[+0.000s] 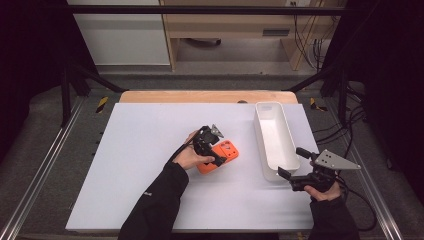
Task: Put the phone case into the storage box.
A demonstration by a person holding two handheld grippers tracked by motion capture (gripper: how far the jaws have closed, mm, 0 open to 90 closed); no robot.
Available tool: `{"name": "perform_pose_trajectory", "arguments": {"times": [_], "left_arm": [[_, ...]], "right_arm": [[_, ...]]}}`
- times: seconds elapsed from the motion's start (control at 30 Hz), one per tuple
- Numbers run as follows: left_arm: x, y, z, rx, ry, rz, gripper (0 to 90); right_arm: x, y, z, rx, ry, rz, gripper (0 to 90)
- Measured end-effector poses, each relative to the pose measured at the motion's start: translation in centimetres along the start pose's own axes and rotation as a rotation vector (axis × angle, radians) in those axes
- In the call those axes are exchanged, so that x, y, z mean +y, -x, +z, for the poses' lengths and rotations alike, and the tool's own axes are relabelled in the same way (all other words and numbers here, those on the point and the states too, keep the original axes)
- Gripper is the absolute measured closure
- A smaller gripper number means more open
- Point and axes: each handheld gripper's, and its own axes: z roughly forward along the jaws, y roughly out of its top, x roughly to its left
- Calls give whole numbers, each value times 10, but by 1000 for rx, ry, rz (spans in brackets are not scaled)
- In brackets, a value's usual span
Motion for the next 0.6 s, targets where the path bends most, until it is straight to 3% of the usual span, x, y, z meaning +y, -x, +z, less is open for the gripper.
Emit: {"name": "perform_pose_trajectory", "arguments": {"times": [0.6], "left_arm": [[-4, 2, 10, -8, -77, 11, 56]], "right_arm": [[0, 0, 0, -4, 0, -1, 5]]}}
